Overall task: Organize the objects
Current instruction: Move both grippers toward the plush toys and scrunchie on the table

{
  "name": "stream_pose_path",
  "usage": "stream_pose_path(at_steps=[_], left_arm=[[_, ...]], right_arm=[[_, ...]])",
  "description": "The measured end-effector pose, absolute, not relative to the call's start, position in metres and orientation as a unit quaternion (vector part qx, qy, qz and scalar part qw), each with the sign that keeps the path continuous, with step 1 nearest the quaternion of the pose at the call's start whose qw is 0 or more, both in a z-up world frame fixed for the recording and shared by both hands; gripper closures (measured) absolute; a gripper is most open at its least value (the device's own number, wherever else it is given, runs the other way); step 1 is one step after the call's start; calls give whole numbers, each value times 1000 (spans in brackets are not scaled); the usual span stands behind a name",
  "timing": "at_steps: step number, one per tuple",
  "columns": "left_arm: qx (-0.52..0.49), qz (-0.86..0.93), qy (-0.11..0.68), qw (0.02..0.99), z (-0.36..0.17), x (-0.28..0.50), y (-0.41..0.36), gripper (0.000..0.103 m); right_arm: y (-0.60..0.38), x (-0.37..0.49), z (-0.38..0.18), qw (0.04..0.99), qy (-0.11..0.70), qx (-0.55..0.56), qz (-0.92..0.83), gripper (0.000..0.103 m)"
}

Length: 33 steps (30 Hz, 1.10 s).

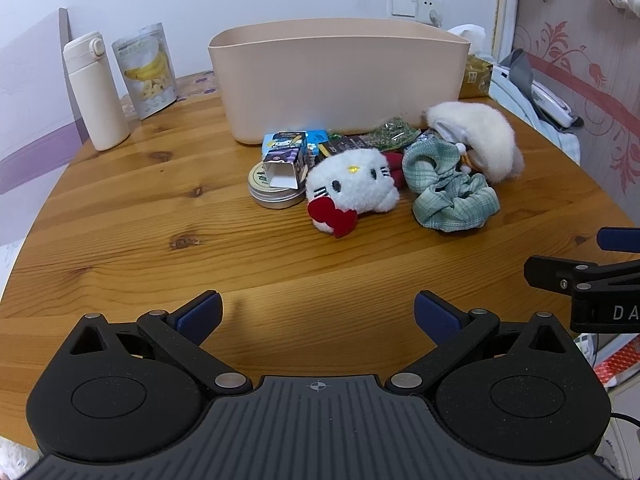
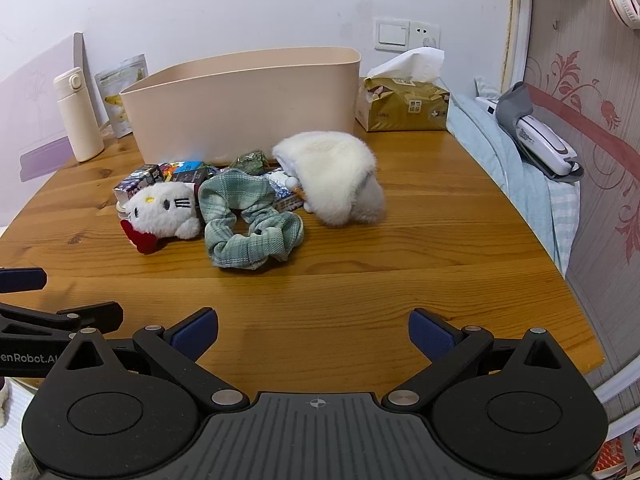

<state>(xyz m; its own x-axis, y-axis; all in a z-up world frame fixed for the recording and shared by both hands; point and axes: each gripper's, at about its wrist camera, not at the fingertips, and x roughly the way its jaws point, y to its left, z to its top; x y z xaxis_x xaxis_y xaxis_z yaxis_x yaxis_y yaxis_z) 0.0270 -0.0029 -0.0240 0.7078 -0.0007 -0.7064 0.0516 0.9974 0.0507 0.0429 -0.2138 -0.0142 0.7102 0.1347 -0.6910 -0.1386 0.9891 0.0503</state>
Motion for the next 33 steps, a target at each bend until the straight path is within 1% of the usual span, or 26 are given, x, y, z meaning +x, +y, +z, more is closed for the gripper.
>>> stream_pose_path(at_steps=[24,33], left_arm=[[32,-27,375,926,-18,48,-1,0],[25,-35,376,926,-15,64,3,0]], right_arm=[[-209,59,-10,928,362,4,90,0],[-204,76,-9,925,367,7,97,4]])
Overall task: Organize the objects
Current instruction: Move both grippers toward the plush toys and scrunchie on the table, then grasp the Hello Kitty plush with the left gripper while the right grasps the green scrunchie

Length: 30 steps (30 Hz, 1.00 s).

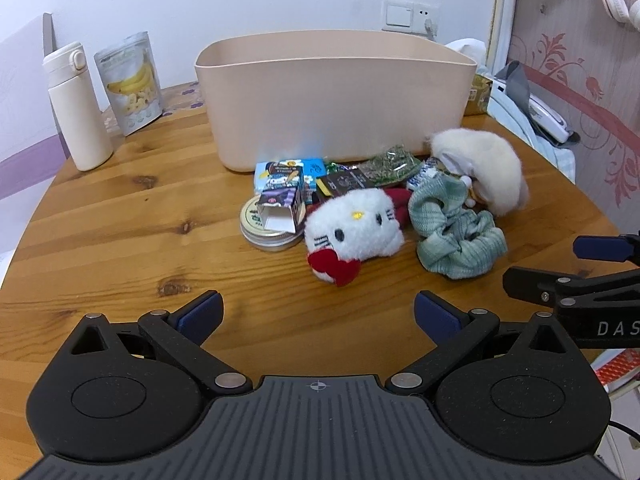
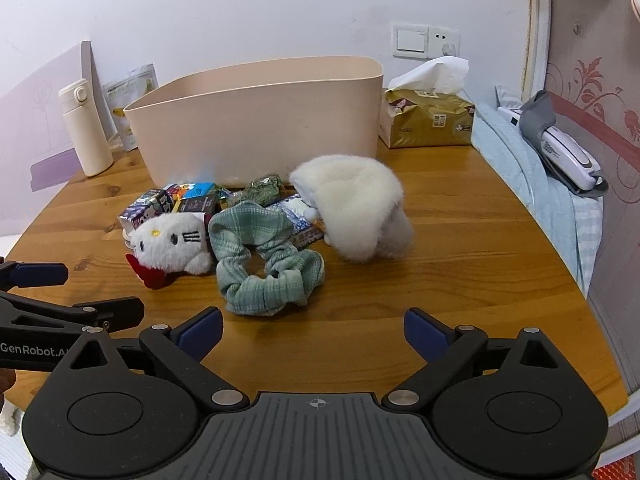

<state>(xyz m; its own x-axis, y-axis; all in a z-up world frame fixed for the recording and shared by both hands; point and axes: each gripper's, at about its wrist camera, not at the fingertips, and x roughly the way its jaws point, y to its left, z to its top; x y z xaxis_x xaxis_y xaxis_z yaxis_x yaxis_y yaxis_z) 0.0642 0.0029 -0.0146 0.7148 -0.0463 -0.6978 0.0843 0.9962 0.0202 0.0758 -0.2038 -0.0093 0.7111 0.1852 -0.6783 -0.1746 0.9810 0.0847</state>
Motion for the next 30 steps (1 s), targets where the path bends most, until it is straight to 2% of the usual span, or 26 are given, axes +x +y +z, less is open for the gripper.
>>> stream_pose_path(at_steps=[14,21,30], left_arm=[[-5,-35,399,916,-20,100,15,2],[-31,-54,421,905,-26,120,18,18],[-34,-63,428,901,-29,134,16,26]], right_arm=[[-192,111,-15,915,386,6,120,12],[-183,126,-20,907,399,-1,137,20],[-182,137,-24,901,407,7,147,29]])
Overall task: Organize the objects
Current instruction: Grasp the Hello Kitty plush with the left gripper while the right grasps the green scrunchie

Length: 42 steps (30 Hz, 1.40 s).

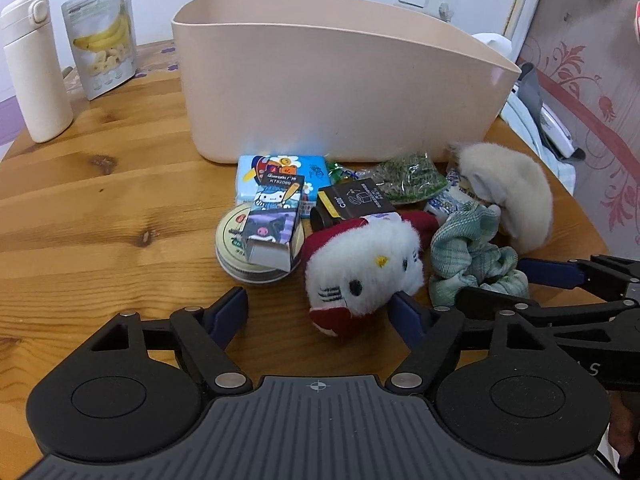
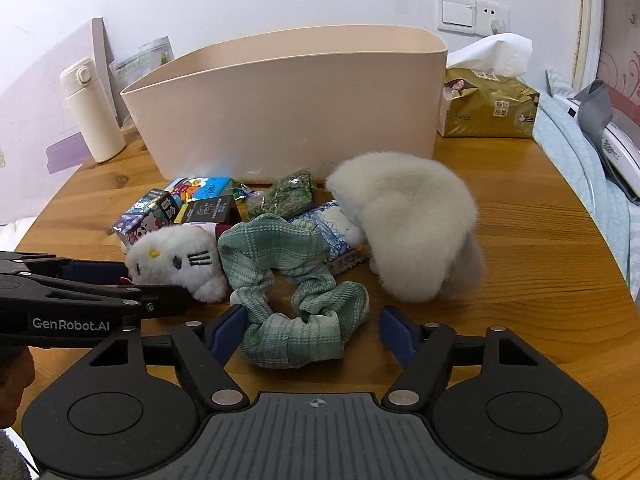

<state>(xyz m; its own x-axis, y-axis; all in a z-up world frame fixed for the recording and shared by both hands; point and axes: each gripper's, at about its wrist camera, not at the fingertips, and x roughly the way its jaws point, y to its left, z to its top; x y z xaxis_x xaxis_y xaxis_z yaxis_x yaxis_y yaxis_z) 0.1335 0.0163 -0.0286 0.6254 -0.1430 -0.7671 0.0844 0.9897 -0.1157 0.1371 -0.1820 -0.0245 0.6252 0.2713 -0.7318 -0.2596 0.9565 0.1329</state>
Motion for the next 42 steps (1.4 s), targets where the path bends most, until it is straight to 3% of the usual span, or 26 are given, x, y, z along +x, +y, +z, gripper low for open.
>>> stream_pose_path(at_steps=[6,9,11,13,19,27,42], left_arm=[[-64,-96,426,897,-27,135,15,26],[-68,-100,425,897,-27,137,12,27],[-67,-104,423,898,-28,139,8,31],[-61,-106,420,899,-28,141,4,41],[-58,-117,410,903,-30,140,0,57],[-56,-120,407,904,-31,134,2,67],[-51,-106,367,923,1,100,19,68]], right_arm=[[-181,139,-24,900,409,0,147,54],[-182,139,-24,901,409,3,148,59],[-183,138,-24,901,408,3,149,62],[-184,138,-24,901,408,2,150,66],[-187,135,-23,903,405,0,147,71],[-191,126,-17,906,397,3,147,76],[-192,107,9,920,363,8,148,76]])
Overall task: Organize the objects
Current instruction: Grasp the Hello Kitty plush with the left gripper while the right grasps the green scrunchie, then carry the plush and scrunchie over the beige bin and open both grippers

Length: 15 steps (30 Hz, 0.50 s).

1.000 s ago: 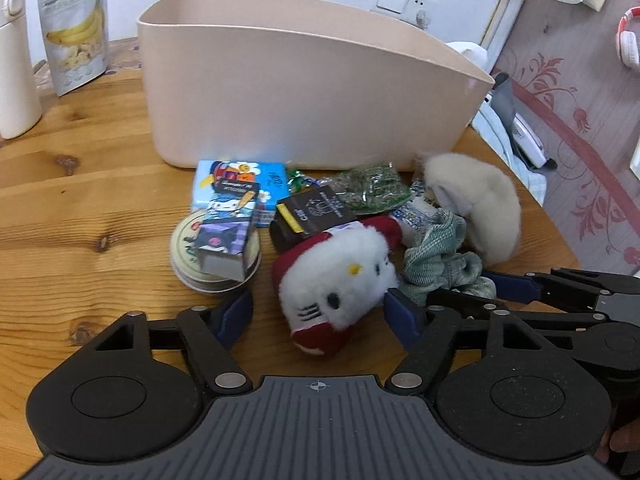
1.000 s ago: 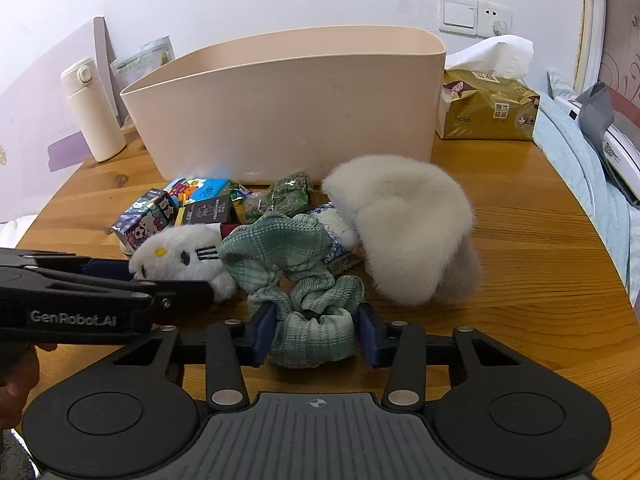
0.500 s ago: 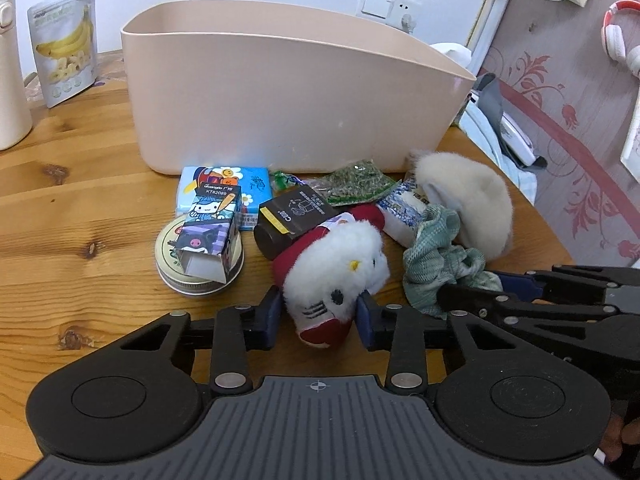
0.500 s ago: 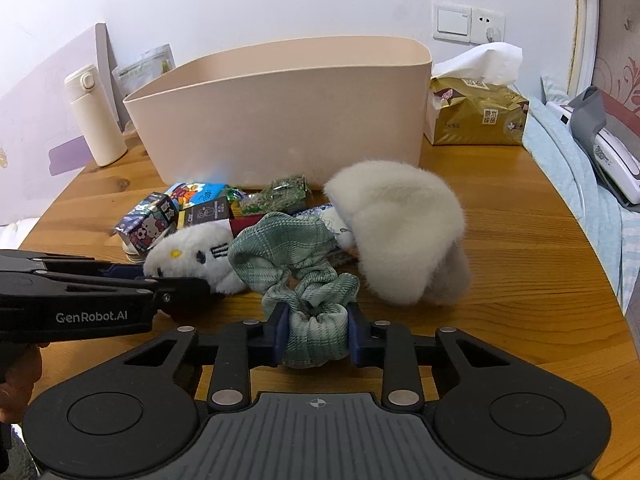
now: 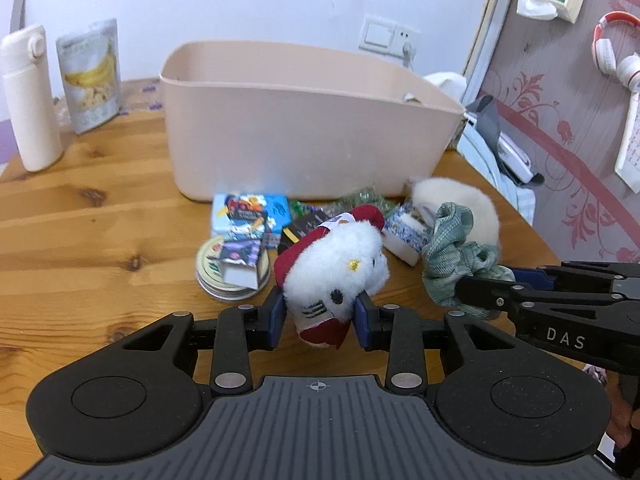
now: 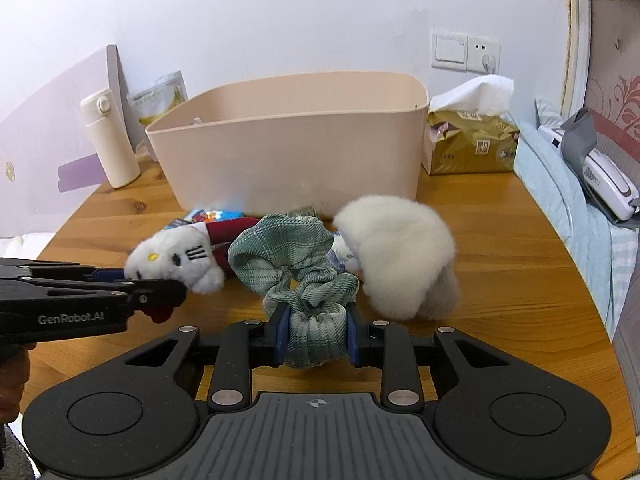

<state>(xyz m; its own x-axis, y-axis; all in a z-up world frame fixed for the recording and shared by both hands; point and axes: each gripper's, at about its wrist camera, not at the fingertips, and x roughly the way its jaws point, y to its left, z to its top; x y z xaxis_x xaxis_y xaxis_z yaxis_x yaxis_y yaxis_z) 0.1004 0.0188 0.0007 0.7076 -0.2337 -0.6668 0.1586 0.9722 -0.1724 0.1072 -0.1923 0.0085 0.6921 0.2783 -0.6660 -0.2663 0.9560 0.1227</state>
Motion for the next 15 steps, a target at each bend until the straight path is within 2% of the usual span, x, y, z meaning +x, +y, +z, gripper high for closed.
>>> stream_pose_path(at_steps=[15], left_arm=[[-48,-86,305,947,57,105,37,68]], right_arm=[[-198,126,51,940,313,27,134,76]])
